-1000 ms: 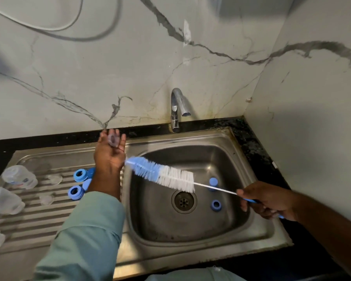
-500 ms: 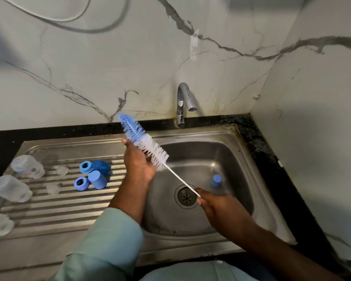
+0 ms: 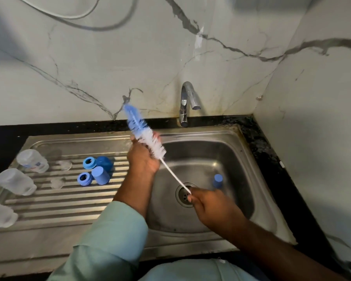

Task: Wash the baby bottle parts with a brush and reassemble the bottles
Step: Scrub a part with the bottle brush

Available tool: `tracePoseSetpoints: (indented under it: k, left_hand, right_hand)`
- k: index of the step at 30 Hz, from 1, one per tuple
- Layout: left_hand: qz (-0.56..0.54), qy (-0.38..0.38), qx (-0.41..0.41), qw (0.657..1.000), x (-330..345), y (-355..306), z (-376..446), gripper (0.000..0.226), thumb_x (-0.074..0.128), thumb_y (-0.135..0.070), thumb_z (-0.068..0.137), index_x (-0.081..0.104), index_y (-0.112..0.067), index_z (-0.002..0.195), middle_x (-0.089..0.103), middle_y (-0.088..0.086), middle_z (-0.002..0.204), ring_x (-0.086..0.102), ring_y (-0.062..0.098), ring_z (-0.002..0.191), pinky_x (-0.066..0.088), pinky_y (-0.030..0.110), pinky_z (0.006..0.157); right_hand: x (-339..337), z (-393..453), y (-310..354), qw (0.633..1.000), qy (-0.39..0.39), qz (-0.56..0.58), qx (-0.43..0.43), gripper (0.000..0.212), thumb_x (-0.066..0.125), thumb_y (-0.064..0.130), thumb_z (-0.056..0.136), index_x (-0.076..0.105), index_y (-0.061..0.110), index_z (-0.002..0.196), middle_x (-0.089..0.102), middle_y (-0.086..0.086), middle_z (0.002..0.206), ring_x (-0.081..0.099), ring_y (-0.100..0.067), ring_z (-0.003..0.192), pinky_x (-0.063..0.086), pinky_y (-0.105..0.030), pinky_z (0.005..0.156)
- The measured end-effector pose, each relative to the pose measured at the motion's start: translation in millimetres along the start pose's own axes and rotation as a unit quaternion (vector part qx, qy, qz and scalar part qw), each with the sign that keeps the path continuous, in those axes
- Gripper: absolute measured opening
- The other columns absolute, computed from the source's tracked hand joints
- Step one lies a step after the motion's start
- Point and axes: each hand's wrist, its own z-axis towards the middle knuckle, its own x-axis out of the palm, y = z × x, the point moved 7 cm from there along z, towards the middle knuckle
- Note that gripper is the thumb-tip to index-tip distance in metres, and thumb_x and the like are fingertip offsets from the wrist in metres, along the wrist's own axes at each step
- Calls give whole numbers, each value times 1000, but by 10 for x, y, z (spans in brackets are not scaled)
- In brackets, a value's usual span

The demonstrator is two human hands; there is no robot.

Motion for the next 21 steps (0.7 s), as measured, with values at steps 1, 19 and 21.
tracePoseSetpoints:
  k: [1,19,21]
  left_hand:
    - [12,1,-14,1000,-19,-30,45,29,46,-29,103,61,-13,84,63,5,60,61,16,49,50,24,44]
    - [48,-14,-99,994,-25,171,-87,30,40,-23,104,66,-14,92,64,6,76,60,18,65,49,29,58]
    - [106,25,-100,989,17,394,-175,29,34,-14,107,60,-9,118,67,8,87,67,23,85,55,37,73]
  right_hand:
    - [25,-68,19,1000,9,-15,-7,36,29,43,98,57,22,106,67,-4,98,61,-26,92,43,-32,73]
    - [35,-161,-150,998,6,-60,21,47,18,50,92,53,25,112,67,-1,99,63,-25,94,47,-33,76]
    - [22,-94,-134,1000,-6,-16,24,47,19,51,87,54,25,104,67,-1,92,63,-25,88,50,-33,74]
